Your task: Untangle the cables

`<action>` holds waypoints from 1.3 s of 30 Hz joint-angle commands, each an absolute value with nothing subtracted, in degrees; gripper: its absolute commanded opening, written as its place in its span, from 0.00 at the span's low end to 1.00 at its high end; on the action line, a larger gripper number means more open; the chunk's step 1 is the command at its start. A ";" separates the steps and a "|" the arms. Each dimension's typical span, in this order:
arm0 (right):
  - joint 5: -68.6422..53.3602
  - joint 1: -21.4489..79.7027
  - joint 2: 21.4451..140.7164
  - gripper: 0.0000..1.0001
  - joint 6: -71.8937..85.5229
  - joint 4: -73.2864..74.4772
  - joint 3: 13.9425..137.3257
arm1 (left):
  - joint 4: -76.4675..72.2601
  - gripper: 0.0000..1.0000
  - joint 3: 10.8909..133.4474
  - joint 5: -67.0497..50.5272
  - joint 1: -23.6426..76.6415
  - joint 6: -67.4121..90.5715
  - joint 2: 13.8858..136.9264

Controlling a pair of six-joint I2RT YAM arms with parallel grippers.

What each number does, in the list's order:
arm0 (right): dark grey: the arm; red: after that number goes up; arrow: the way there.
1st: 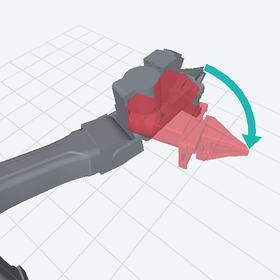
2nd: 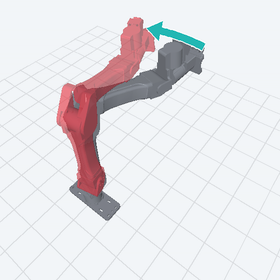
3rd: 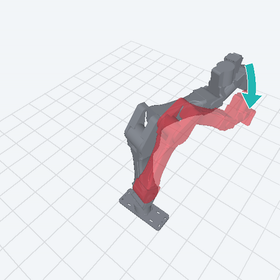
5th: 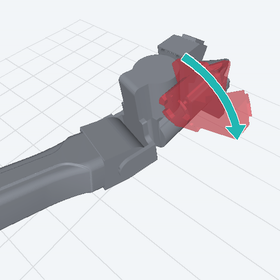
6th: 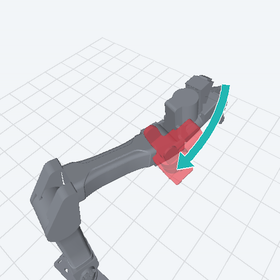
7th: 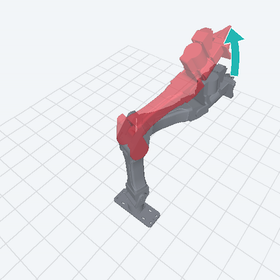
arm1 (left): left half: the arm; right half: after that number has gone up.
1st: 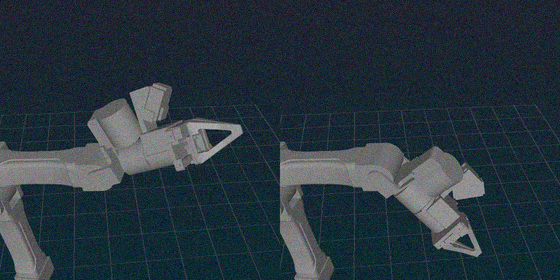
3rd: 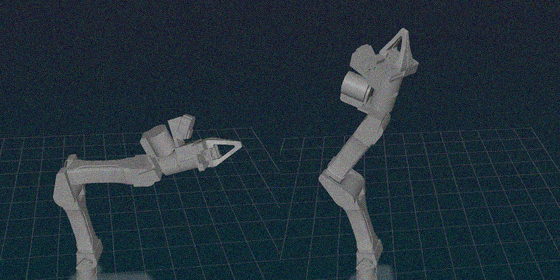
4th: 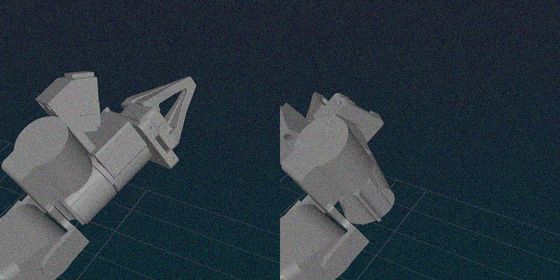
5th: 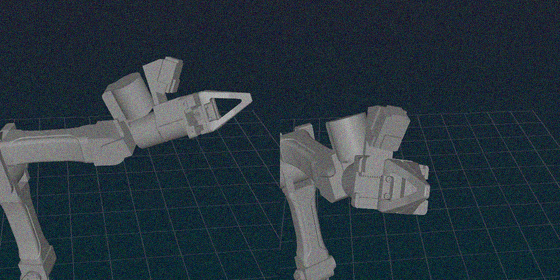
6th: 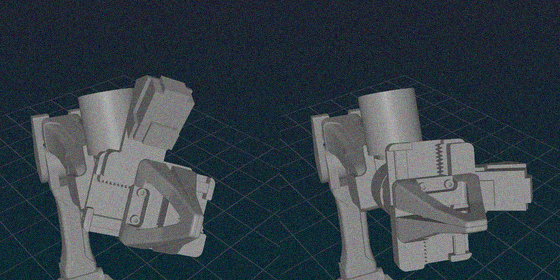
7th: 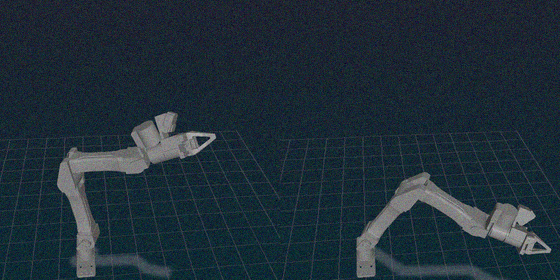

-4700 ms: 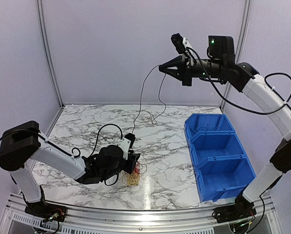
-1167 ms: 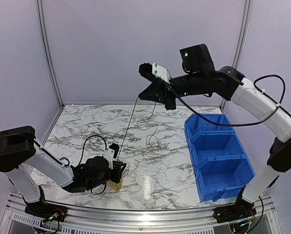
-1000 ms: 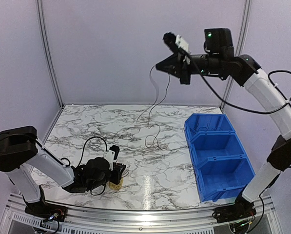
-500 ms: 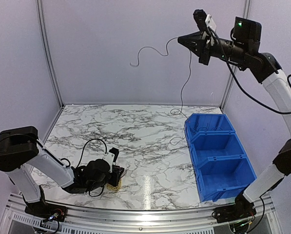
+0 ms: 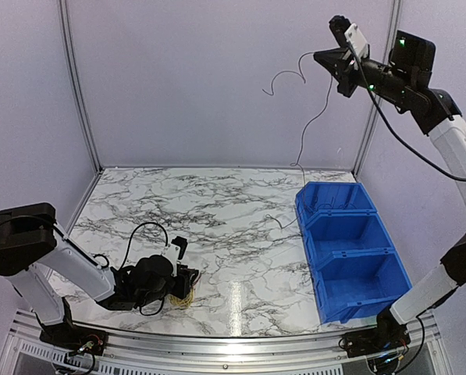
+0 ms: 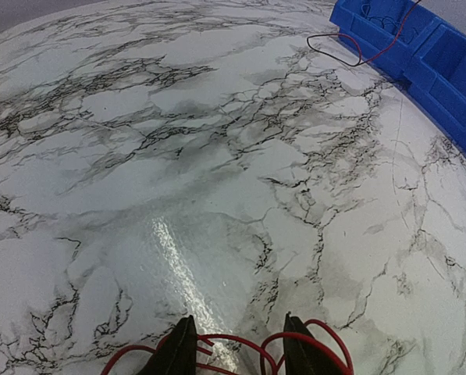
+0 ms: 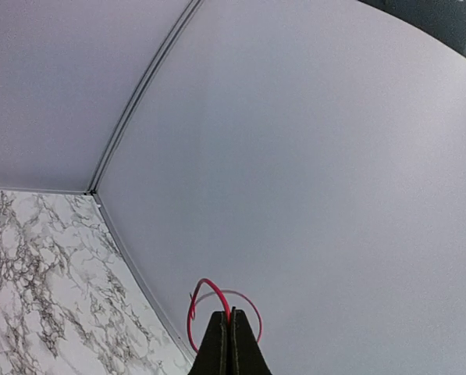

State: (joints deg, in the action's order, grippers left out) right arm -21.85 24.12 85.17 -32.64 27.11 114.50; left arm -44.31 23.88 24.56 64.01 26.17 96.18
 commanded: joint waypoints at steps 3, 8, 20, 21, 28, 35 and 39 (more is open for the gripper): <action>-18.83 18.38 80.64 0.00 -34.29 23.18 109.99 | -42.14 0.40 24.17 25.32 63.90 26.06 95.87; -20.48 14.33 77.74 0.00 -32.94 22.63 105.61 | -42.03 0.40 24.64 25.05 63.90 25.13 96.32; -46.22 13.40 69.51 0.00 -27.95 34.13 102.92 | -40.91 0.41 29.31 24.66 63.82 23.34 101.51; -47.81 13.44 68.81 0.00 -28.11 35.17 102.79 | -40.87 0.41 29.62 24.59 63.81 23.26 101.91; -51.00 13.45 65.03 0.00 -30.16 38.96 97.70 | -39.73 0.41 32.07 23.47 63.72 22.50 104.18; -39.81 13.30 60.48 0.00 -32.66 40.57 90.26 | -39.29 0.41 32.35 24.03 63.63 22.77 104.54; -30.36 12.98 58.23 0.00 -37.85 40.61 82.12 | -39.29 0.41 32.40 24.02 63.63 23.09 104.77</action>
